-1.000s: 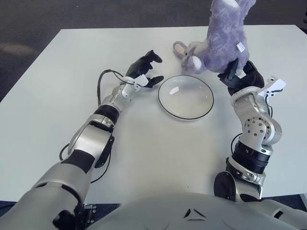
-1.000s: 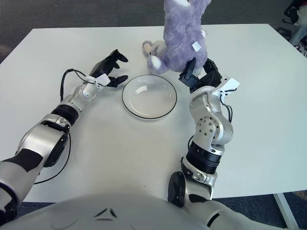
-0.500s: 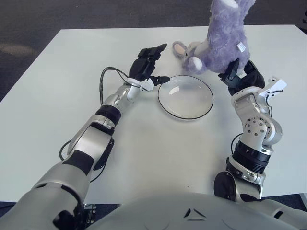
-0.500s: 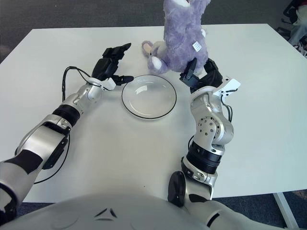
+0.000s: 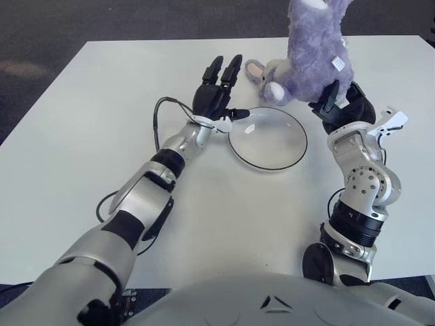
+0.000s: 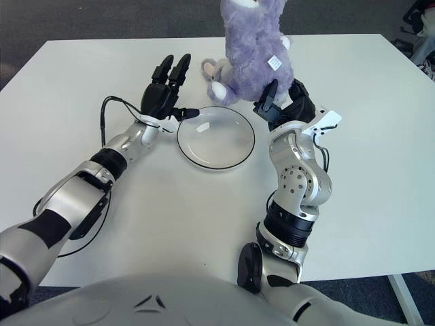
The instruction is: Put the doll into the plate.
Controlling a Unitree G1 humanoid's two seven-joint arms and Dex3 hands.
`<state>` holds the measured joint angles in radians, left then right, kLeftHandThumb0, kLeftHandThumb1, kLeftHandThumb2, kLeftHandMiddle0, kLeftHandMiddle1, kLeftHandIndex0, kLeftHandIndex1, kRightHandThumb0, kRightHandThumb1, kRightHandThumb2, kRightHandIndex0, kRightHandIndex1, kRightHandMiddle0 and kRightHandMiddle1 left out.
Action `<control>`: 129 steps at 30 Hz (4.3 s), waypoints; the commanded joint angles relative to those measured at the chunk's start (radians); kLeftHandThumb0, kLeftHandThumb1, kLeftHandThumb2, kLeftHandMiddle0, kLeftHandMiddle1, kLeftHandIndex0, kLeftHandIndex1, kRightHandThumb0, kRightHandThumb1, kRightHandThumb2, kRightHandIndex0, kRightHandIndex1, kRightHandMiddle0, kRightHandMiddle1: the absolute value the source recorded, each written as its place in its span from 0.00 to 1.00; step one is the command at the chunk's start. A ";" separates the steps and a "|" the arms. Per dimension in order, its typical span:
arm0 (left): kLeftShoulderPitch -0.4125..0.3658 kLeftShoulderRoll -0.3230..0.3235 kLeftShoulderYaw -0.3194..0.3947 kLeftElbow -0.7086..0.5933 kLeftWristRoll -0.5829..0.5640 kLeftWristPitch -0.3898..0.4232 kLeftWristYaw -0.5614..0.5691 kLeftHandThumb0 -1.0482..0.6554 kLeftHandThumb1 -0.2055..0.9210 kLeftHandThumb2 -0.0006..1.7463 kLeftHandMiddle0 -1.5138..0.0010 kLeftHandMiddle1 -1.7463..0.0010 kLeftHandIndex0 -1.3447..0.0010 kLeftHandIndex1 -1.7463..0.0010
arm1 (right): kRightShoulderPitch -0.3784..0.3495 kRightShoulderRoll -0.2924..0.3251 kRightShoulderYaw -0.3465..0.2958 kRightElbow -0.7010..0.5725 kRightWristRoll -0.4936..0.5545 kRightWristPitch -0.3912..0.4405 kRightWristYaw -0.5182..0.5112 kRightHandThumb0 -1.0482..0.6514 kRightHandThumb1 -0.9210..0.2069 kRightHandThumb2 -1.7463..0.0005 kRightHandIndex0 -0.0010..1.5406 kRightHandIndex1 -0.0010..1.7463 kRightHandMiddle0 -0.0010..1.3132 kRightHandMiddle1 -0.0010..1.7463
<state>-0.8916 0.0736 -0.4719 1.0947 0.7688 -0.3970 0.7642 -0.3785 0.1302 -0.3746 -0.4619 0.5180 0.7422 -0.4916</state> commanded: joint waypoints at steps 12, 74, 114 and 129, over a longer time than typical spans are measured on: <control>-0.129 -0.100 -0.022 0.115 0.005 0.107 0.129 0.00 1.00 0.20 0.94 0.95 1.00 0.89 | -0.010 0.002 0.030 -0.049 0.000 0.018 -0.006 0.62 0.63 0.19 0.48 0.95 0.34 1.00; -0.135 -0.053 0.108 -0.171 -0.396 0.025 -0.933 0.00 0.98 0.07 0.99 0.79 1.00 0.88 | -0.145 0.019 0.049 -0.045 0.053 -0.040 0.025 0.62 0.71 0.14 0.53 0.93 0.40 1.00; -0.077 -0.181 0.245 -0.177 -0.516 0.019 -0.804 0.00 0.94 0.04 0.95 0.50 1.00 0.74 | -0.120 -0.008 0.094 -0.057 -0.014 -0.026 0.030 0.62 0.72 0.12 0.52 0.95 0.40 1.00; -0.067 -0.268 0.415 -0.153 -0.809 -0.014 -1.025 0.05 0.97 0.06 1.00 0.71 1.00 0.95 | -0.095 -0.027 0.102 -0.042 -0.042 -0.066 0.085 0.62 0.72 0.13 0.52 0.94 0.40 1.00</control>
<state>-0.9610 -0.1424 -0.1199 0.9354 0.0559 -0.3743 -0.1938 -0.4918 0.1161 -0.2791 -0.5117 0.4899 0.6848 -0.4182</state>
